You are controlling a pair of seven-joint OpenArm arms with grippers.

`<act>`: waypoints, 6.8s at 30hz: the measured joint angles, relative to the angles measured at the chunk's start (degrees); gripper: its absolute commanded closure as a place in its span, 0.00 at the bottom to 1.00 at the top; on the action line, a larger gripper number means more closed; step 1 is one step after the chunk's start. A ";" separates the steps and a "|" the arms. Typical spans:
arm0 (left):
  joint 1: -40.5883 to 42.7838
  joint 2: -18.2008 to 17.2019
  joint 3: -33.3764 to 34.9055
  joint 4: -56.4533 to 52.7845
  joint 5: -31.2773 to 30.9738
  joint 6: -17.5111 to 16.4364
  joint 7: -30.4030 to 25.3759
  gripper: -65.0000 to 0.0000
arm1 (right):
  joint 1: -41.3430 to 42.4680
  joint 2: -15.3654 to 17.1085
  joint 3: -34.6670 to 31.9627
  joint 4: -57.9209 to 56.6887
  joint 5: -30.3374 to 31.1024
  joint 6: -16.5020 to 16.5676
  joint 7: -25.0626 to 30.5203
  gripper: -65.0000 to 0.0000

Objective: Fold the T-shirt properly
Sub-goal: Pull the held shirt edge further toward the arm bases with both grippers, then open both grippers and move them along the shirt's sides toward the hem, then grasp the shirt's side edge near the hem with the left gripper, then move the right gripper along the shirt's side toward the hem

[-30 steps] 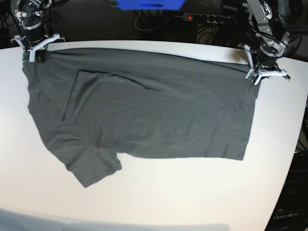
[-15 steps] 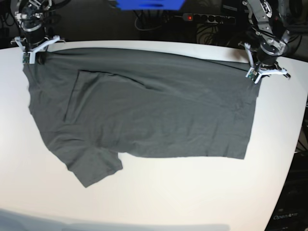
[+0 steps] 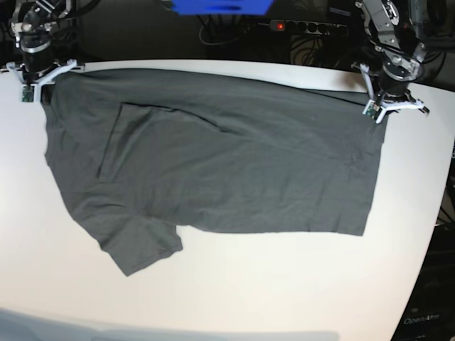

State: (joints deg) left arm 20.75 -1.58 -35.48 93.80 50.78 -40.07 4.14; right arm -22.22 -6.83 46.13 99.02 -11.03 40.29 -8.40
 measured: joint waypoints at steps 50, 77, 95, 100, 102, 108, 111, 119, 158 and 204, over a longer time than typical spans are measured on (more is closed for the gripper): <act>-27.50 7.85 -3.74 -2.14 9.22 -0.55 2.54 0.96 | 9.70 -2.47 -11.23 9.09 -17.97 0.20 -9.01 0.95; -40.26 5.33 -5.01 -19.37 15.43 -0.52 2.95 0.24 | 17.62 -2.56 -16.63 9.07 -22.84 0.20 -14.64 0.22; -54.66 1.68 -6.73 -36.13 15.37 -0.63 15.63 0.24 | 17.25 -2.54 -16.85 9.07 -23.15 0.20 -14.80 0.22; -58.29 -0.22 -6.75 -41.94 15.21 -0.44 20.06 0.24 | 17.27 -2.56 -16.85 9.03 -23.10 0.20 -14.75 0.22; -60.94 -2.34 -6.86 -47.45 14.82 -0.44 21.49 0.24 | 17.22 -2.54 -16.85 8.98 -23.10 0.20 -14.78 0.22; -66.05 -6.29 -6.82 -57.20 10.10 -0.42 22.73 0.24 | 17.11 -2.56 -16.68 8.96 -23.10 0.20 -14.73 0.22; -67.14 -7.21 -6.78 -60.43 9.42 -0.20 23.19 0.24 | 16.13 -2.43 -16.70 8.55 -23.12 0.20 -14.58 0.22; -67.89 -6.19 -7.02 -65.22 9.16 -0.24 22.64 0.24 | 15.85 -2.56 -16.65 8.33 -23.12 0.20 -14.62 0.22; -62.47 -8.11 -7.02 -64.87 -2.19 -0.20 20.76 0.24 | 14.58 -2.56 -16.81 8.33 -23.10 0.20 -14.12 0.22; -60.59 -8.04 -11.78 -64.22 -3.28 0.24 18.99 0.77 | 14.60 -2.54 -16.70 8.33 -23.08 0.20 -14.12 0.22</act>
State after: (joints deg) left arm -39.83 -9.63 -47.27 29.58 47.51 -39.83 23.14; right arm -7.62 -9.37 29.43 107.35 -34.11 40.49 -22.52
